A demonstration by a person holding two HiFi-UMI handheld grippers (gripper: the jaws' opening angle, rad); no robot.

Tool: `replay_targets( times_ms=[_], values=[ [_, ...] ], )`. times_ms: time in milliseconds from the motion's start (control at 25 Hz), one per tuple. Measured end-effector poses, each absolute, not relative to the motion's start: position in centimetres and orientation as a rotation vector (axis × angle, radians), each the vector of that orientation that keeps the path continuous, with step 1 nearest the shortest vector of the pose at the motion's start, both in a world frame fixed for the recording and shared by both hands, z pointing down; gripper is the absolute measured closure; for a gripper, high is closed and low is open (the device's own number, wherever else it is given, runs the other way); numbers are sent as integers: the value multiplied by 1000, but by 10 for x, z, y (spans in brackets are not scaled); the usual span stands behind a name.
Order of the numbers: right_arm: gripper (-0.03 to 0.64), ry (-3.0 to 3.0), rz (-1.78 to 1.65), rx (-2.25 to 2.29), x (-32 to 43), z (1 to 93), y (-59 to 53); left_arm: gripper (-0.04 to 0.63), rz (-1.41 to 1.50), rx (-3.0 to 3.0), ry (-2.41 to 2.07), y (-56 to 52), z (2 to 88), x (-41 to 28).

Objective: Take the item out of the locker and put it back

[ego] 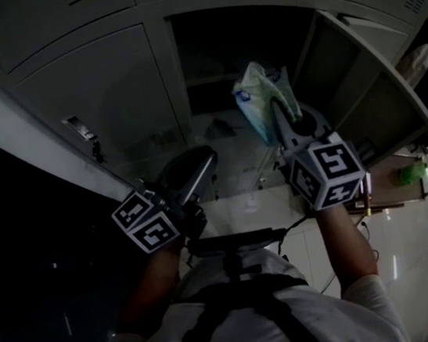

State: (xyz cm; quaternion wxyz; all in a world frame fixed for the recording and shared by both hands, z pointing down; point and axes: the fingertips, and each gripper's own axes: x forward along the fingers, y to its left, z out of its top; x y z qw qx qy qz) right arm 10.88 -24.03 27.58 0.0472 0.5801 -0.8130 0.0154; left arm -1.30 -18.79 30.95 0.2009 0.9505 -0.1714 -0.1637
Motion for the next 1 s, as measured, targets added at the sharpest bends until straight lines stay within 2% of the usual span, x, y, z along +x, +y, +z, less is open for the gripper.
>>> replay_targets(
  times_ms=[1000],
  values=[
    [617,-2470,243,1837,125,326,-166,595,-425,2586,-396,-141,342,-21]
  ],
)
